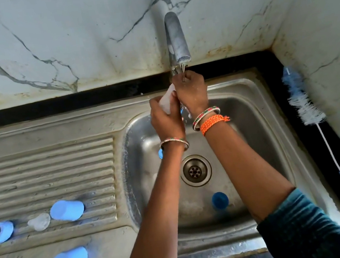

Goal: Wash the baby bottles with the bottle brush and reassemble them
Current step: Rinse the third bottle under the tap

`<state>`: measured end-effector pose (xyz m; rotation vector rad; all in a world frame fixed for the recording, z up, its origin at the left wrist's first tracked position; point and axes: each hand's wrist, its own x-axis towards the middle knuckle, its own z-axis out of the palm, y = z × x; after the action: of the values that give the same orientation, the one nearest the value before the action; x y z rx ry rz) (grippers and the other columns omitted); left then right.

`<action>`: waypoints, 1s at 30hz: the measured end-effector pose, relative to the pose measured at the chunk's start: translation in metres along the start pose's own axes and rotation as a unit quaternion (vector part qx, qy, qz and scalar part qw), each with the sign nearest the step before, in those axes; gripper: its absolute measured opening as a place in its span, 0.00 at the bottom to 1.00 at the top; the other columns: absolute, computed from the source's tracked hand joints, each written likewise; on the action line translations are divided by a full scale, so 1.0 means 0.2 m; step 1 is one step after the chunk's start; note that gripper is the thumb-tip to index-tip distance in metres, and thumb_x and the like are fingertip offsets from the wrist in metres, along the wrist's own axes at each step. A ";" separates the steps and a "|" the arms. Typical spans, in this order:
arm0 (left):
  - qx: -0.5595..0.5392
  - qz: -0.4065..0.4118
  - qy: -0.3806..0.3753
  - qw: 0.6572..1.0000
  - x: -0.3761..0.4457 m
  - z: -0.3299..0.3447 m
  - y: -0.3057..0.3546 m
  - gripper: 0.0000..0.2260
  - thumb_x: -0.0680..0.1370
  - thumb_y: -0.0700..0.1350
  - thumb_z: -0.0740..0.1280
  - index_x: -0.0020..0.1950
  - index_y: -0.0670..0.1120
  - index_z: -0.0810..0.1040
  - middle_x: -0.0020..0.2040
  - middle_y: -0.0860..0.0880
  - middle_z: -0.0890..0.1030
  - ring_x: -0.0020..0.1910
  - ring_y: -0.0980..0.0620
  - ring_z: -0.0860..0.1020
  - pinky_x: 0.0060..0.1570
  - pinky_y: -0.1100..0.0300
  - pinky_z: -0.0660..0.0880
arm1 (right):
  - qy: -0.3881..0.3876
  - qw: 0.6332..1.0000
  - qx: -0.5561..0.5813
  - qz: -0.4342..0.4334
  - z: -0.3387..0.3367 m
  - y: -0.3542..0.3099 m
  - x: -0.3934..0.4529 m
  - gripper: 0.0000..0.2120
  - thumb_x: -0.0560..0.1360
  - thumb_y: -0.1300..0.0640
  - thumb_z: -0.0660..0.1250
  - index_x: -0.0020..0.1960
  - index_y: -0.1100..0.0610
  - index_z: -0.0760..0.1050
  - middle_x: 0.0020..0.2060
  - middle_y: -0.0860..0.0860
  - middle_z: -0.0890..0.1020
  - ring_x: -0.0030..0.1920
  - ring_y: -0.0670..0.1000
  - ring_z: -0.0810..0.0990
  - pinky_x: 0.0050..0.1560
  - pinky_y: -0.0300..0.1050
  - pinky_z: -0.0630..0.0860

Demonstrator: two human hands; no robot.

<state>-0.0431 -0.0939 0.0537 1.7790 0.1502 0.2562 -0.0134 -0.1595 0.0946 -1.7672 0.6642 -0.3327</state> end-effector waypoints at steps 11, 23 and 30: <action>-0.404 -0.440 -0.238 0.766 0.02 -0.04 0.10 0.21 0.79 0.54 0.49 0.43 0.40 0.73 0.28 0.43 0.75 0.18 0.54 0.69 0.15 0.70 0.62 | -0.275 0.903 0.321 0.074 -0.12 -0.04 0.04 0.06 0.74 0.69 0.65 0.41 0.61 0.77 0.31 0.52 0.80 0.34 0.50 0.79 0.39 0.41 0.77; -0.359 -0.467 -0.294 0.752 0.04 -0.11 0.05 0.22 0.78 0.54 0.48 0.43 0.39 0.72 0.28 0.44 0.74 0.16 0.56 0.65 0.11 0.69 0.57 | -0.315 0.897 0.304 0.053 -0.16 0.01 0.02 0.07 0.74 0.69 0.63 0.47 0.60 0.77 0.35 0.50 0.83 0.41 0.48 0.83 0.48 0.40 0.79; -0.247 -0.362 -0.146 0.887 0.01 -0.02 0.04 0.22 0.81 0.56 0.50 0.41 0.40 0.73 0.26 0.44 0.76 0.18 0.52 0.71 0.17 0.68 0.64 | -0.201 0.962 0.158 0.095 -0.08 0.06 0.05 0.06 0.77 0.58 0.66 0.43 0.59 0.75 0.38 0.57 0.78 0.37 0.52 0.76 0.40 0.45 0.75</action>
<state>-0.0421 -0.0909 0.0617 1.1305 0.4728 -0.4788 -0.0179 -0.1797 0.0871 -1.3951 0.4529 0.0538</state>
